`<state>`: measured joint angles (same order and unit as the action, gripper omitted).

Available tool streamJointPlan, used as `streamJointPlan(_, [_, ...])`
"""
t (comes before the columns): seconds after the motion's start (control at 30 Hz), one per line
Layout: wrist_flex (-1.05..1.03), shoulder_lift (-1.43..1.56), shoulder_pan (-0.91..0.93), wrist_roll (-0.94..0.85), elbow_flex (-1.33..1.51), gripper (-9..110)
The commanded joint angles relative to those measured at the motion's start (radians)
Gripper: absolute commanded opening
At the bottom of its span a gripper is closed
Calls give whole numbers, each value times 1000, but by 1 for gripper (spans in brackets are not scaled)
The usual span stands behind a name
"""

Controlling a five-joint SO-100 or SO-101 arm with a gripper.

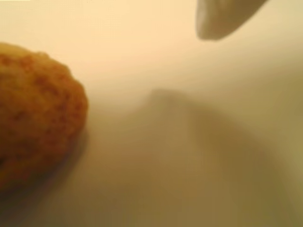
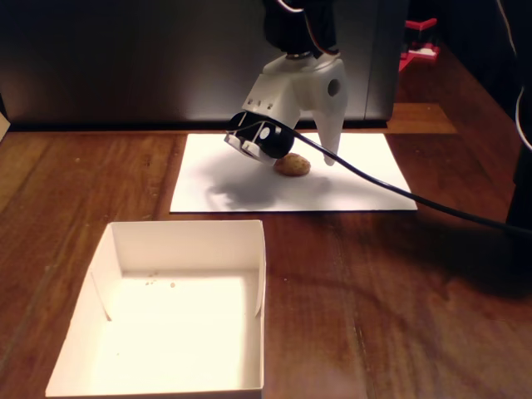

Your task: Grasp a mini cookies block and put it in the white box.

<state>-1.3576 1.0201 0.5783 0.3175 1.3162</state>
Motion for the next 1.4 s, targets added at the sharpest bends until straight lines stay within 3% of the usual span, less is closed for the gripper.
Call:
streamJointPlan(0.0, [14,48,-17,-11,-114,44])
streamJointPlan(1.37, [-28,-112,-48,15,-215,42])
